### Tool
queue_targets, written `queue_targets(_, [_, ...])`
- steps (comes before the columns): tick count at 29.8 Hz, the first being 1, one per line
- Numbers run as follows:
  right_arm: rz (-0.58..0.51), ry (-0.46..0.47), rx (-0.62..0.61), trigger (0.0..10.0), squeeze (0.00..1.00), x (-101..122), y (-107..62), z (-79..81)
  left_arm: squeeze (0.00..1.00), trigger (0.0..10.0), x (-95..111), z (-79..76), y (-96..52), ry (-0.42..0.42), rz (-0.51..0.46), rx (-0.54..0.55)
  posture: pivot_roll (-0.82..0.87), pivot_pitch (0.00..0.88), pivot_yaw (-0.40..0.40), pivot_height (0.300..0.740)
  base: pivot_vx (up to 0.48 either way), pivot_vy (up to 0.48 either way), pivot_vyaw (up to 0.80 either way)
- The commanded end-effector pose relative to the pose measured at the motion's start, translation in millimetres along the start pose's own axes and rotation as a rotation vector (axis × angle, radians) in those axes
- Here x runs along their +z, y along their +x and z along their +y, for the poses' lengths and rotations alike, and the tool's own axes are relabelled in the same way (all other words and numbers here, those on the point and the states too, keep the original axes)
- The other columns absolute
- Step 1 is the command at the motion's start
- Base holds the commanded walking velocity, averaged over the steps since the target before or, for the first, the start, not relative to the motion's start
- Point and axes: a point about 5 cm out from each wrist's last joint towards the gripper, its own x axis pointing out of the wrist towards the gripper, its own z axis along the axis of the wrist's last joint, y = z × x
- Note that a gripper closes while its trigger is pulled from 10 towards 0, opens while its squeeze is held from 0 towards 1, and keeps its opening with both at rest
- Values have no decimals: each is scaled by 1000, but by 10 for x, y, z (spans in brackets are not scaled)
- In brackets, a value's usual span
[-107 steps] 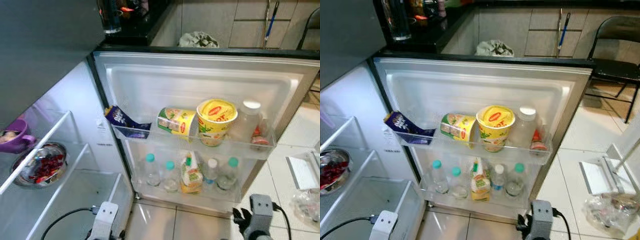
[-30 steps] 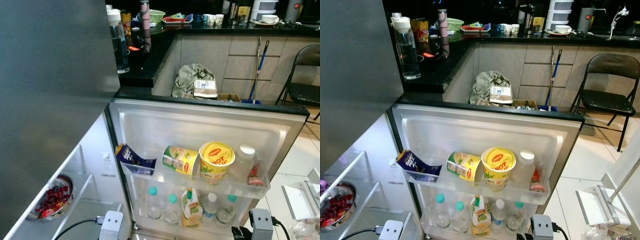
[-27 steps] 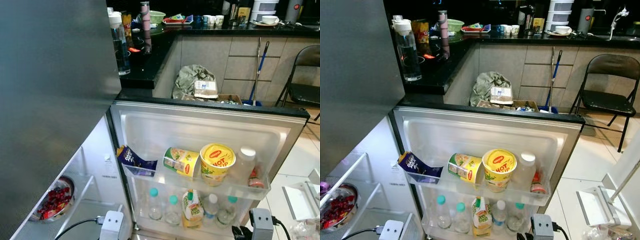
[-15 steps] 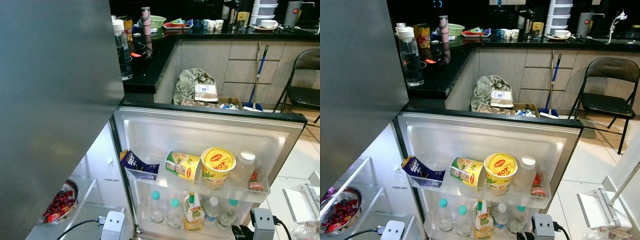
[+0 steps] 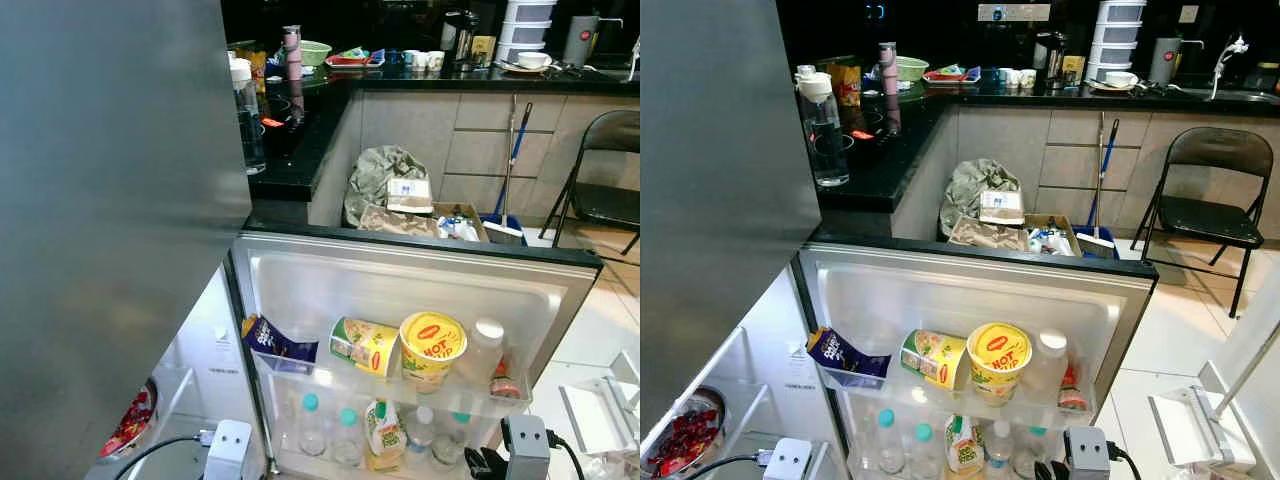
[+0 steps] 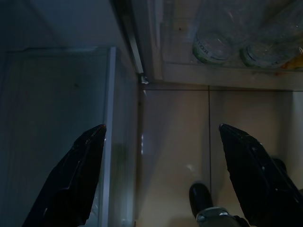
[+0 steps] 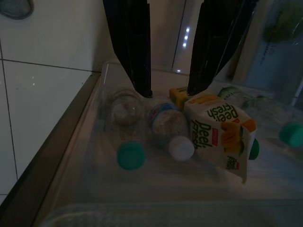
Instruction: Restocking fridge
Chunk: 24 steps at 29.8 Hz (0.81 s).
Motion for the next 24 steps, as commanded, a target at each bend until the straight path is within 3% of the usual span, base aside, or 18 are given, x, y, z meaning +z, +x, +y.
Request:
queue_targets(1, [-18, 9, 39, 10000, 0, 4, -9, 28, 0, 10000, -46, -1, -10, 11, 14, -4, -109, 63, -24, 726, 0, 0, 0])
queue_targets(13, [39, -23, 37, 10000, 0, -93, -24, 56, 0, 10000, -72, 7, -21, -24, 8, 7, -104, 74, -26, 740, 0, 0, 0])
queue_targets(24, [27, -14, 52, 10000, 0, -77, -17, 76, 0, 10000, -62, 12, -19, -47, 2, 7, -104, 80, -23, 740, 0, 0, 0])
